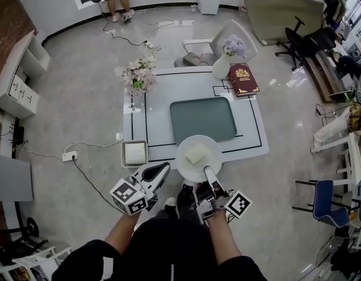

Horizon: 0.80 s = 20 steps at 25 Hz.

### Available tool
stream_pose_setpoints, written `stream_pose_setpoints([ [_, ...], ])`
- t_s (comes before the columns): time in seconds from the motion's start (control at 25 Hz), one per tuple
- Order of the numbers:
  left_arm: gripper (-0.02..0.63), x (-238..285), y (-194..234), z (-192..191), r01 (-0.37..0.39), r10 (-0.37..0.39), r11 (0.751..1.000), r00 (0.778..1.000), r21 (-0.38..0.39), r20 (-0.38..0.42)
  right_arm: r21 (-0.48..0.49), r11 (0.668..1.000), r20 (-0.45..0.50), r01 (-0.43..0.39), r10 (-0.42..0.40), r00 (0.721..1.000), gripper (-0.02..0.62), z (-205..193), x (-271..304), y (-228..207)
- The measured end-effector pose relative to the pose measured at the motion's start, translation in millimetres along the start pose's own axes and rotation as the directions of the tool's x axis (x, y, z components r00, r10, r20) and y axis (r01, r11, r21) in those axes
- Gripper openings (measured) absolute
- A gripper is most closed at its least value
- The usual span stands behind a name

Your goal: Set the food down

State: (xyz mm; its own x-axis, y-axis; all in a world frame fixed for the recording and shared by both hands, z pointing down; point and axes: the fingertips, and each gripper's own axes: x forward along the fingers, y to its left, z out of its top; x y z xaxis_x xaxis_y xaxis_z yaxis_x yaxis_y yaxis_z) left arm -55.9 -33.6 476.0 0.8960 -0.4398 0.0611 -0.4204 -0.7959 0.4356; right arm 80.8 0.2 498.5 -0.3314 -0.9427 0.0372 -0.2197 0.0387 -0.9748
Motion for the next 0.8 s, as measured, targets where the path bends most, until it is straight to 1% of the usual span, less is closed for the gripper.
stream_pose_setpoints([
  [0.12, 0.006, 13.4, 9.7, 4.2, -0.015, 0.015, 1.000, 1.000, 0.010, 0.003, -0.017, 1.000, -0.038, -0.010, 0.009, 0.999, 0.023, 11.2, 16.2, 0.2],
  [0.28, 0.006, 33.1, 16.3, 6.8, -0.035, 0.035, 0.999, 0.999, -0.004, 0.005, -0.009, 1.000, -0.066, 0.000, 0.000, 0.998, 0.023, 30.1, 27.4, -9.3],
  [0.52, 0.006, 60.2, 25.7, 19.0, -0.092, 0.093, 0.996, 0.995, -0.012, 0.030, -0.009, 1.000, -0.121, 0.007, -0.008, 0.993, 0.023, 59.8, 46.4, -23.6],
  [0.64, 0.006, 67.6, 29.4, 22.5, -0.119, 0.119, 0.993, 0.992, -0.001, 0.038, -0.005, 1.000, -0.156, -0.010, 0.009, 0.988, 0.023, 69.7, 60.2, -25.7],
  [0.8, 0.006, 73.0, 37.9, 22.4, -0.153, 0.153, 0.988, 0.988, -0.010, 0.035, 0.008, 1.000, -0.184, -0.020, 0.021, 0.983, 0.023, 78.3, 76.0, -26.2],
])
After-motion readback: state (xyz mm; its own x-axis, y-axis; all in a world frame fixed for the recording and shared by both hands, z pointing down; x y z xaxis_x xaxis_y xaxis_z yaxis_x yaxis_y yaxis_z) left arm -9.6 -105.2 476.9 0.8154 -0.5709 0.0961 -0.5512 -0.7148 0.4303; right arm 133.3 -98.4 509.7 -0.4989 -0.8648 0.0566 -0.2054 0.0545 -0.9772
